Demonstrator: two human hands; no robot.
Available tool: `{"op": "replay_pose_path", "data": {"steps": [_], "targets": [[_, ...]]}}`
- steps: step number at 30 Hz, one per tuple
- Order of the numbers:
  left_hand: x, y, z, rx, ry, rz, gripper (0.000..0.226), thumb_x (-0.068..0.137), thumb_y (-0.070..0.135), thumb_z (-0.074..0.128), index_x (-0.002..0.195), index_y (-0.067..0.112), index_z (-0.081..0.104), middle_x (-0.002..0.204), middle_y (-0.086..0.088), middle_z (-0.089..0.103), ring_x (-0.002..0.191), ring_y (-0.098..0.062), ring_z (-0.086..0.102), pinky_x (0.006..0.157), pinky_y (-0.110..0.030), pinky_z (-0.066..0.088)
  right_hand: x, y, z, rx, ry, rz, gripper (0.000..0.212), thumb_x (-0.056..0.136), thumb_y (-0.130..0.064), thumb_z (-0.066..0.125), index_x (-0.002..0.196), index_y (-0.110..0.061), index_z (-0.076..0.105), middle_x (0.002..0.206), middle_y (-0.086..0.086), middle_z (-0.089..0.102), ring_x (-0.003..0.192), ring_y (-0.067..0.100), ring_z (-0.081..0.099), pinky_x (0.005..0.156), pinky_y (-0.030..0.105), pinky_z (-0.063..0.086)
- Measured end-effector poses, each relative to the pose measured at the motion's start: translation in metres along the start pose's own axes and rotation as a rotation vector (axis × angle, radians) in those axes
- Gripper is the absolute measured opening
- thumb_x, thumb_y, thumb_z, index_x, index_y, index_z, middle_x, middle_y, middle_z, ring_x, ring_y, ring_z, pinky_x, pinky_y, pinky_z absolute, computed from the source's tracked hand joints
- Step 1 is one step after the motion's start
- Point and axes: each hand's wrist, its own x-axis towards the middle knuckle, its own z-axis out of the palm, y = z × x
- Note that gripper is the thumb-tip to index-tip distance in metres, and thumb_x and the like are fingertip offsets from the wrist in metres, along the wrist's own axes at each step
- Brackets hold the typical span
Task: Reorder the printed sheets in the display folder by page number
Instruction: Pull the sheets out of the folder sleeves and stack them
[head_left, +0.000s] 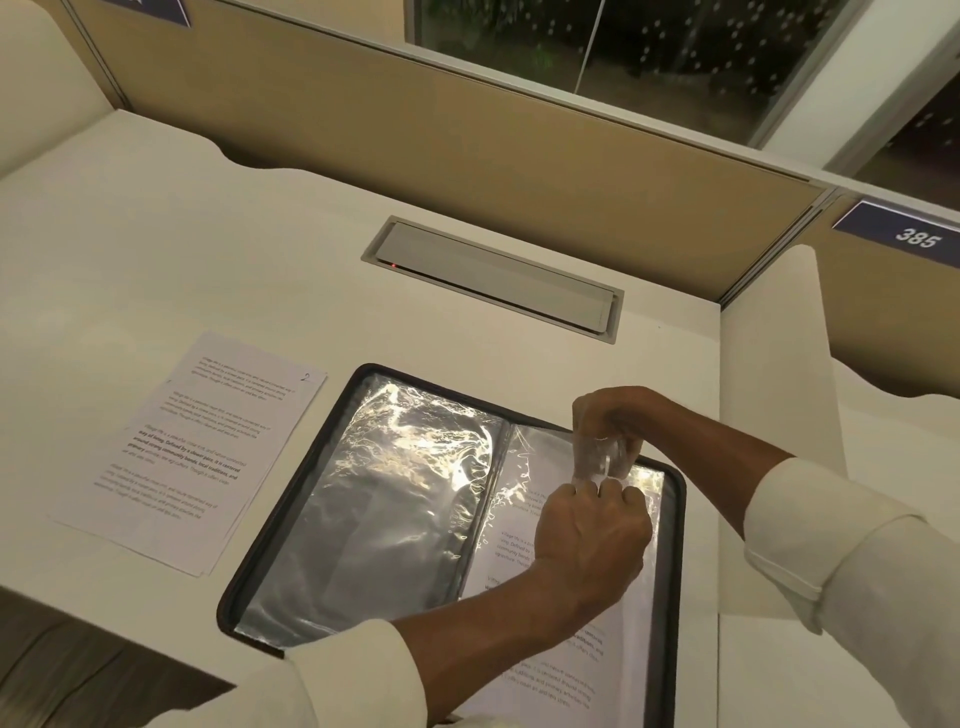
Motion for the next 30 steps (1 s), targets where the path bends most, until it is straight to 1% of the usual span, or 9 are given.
{"op": "replay_pose_path", "data": {"steps": [3,5,7,9,11,13,17,21,30], "targets": [[-0.004,-0.003,0.003,-0.034,0.012,0.017,0.042,0.071,0.059,0.090,0.087,0.021,0.080,0.074,0.000,0.073,0.061,-0.020,0.071,0.055,-0.034,0.060,0.004,0.004,-0.003,-0.034,0.054,-0.023,0.032,0.075,-0.017,0.095,0.096,0.001,0.079,0.093,0.014,0.079,0.074,0.025,0.076,0.065,0.033,0.064],[-0.008,-0.009,0.009,-0.081,0.052,-0.055,0.051,0.078,0.072,0.078,0.092,0.022,0.079,0.083,0.000,0.074,0.072,-0.020,0.073,0.065,-0.039,0.063,0.006,0.011,-0.010,-0.014,0.098,-0.053,0.034,0.075,-0.018,0.095,0.097,0.002,0.080,0.096,0.015,0.079,0.078,0.027,0.076,0.065,0.033,0.064],[-0.014,-0.018,0.018,-0.190,0.027,-0.160,0.066,0.092,0.078,0.052,0.111,0.018,0.072,0.114,-0.005,0.073,0.106,-0.026,0.070,0.091,-0.048,0.059,0.007,0.021,-0.017,-0.012,0.154,-0.078,0.030,0.078,-0.017,0.091,0.098,0.002,0.080,0.092,0.011,0.078,0.077,0.026,0.074,0.066,0.031,0.062],[-0.025,-0.030,0.030,-0.259,-0.104,-0.196,0.079,0.098,0.079,0.035,0.136,0.014,0.058,0.150,-0.010,0.054,0.140,-0.033,0.049,0.117,-0.053,0.040,0.010,0.032,-0.022,0.003,0.191,-0.106,0.027,0.082,-0.017,0.088,0.097,0.002,0.078,0.088,0.008,0.075,0.076,0.024,0.072,0.067,0.031,0.059],[-0.043,-0.041,0.048,-0.248,-0.096,-0.179,0.090,0.098,0.082,0.031,0.147,0.009,0.050,0.167,-0.016,0.036,0.154,-0.039,0.034,0.125,-0.056,0.030,0.018,0.044,-0.024,0.028,0.239,-0.147,0.020,0.085,-0.021,0.087,0.090,-0.004,0.076,0.091,0.004,0.076,0.080,0.022,0.074,0.063,0.026,0.058],[-0.061,-0.051,0.069,-0.193,-0.067,-0.163,0.098,0.096,0.085,0.032,0.148,0.004,0.049,0.169,-0.023,0.027,0.156,-0.042,0.029,0.122,-0.059,0.032,0.028,0.054,-0.026,0.045,0.323,-0.186,0.018,0.086,-0.025,0.086,0.086,-0.011,0.075,0.090,0.003,0.076,0.085,0.022,0.074,0.059,0.025,0.055],[-0.088,-0.057,0.090,-0.141,-0.042,-0.052,0.113,0.092,0.088,0.039,0.158,-0.003,0.036,0.173,-0.028,0.008,0.160,-0.044,0.014,0.122,-0.061,0.031,0.047,0.068,-0.032,-0.031,0.512,-0.207,0.022,0.088,-0.034,0.084,0.079,-0.022,0.067,0.089,-0.004,0.069,0.088,0.019,0.064,0.070,0.028,0.047],[-0.100,-0.057,0.102,-0.087,-0.068,0.019,0.118,0.088,0.091,0.043,0.160,-0.003,0.032,0.173,-0.027,0.006,0.160,-0.042,0.014,0.125,-0.060,0.025,0.056,0.080,-0.039,-0.008,0.720,-0.160,0.023,0.090,-0.041,0.080,0.086,-0.026,0.064,0.105,-0.001,0.069,0.094,0.020,0.062,0.082,0.038,0.050],[-0.103,-0.058,0.119,-0.041,-0.155,0.039,0.115,0.089,0.091,0.038,0.155,-0.003,0.044,0.170,-0.030,0.019,0.157,-0.046,0.024,0.117,-0.060,0.021,0.043,0.092,-0.075,0.085,1.132,-0.106,0.014,0.098,-0.033,0.071,0.098,-0.019,0.068,0.101,0.012,0.070,0.084,0.033,0.059,0.073,0.037,0.040]]}}
